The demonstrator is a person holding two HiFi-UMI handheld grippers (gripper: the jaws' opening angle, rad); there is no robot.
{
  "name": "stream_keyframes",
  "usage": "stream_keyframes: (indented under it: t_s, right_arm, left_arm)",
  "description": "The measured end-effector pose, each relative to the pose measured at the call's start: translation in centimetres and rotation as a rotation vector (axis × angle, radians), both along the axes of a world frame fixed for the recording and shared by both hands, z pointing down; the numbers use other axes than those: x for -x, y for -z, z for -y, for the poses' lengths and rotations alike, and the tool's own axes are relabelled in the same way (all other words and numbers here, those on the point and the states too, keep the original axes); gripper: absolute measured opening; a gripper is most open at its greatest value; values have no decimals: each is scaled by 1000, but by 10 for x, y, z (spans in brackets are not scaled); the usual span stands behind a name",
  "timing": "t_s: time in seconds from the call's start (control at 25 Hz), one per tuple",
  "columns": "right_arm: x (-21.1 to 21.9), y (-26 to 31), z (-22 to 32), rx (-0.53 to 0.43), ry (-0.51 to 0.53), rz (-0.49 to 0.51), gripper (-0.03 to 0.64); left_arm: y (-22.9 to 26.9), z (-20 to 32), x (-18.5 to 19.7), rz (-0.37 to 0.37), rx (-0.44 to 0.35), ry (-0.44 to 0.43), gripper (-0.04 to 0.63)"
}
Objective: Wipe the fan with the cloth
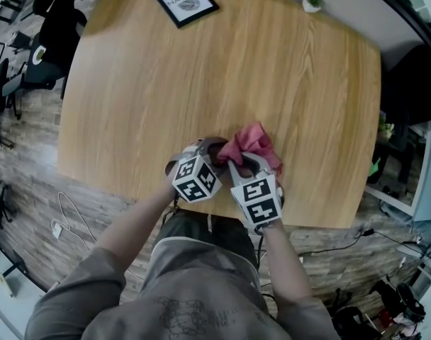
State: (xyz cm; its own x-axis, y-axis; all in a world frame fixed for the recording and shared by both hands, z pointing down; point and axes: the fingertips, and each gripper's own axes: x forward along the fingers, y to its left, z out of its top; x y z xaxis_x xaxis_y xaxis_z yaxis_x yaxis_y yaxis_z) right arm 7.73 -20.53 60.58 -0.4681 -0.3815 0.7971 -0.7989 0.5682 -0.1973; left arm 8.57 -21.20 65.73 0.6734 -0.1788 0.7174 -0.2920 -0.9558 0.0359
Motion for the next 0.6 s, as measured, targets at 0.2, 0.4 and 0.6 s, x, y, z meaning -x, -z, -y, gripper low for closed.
stream_keyframes:
  t_s: [0.2,0.4,0.6]
  right_arm:
    - [-40,7,4,-57,-106,-20,84]
    - [-102,8,21,-113,-303,-74,84]
    - [-106,4,35,-124,-328,-78,83]
  left_arm:
    - [0,0,-1,0,4,1,204]
    - [0,1,0,-1,0,-1,204]
    - [-1,1,0,0,5,3,202]
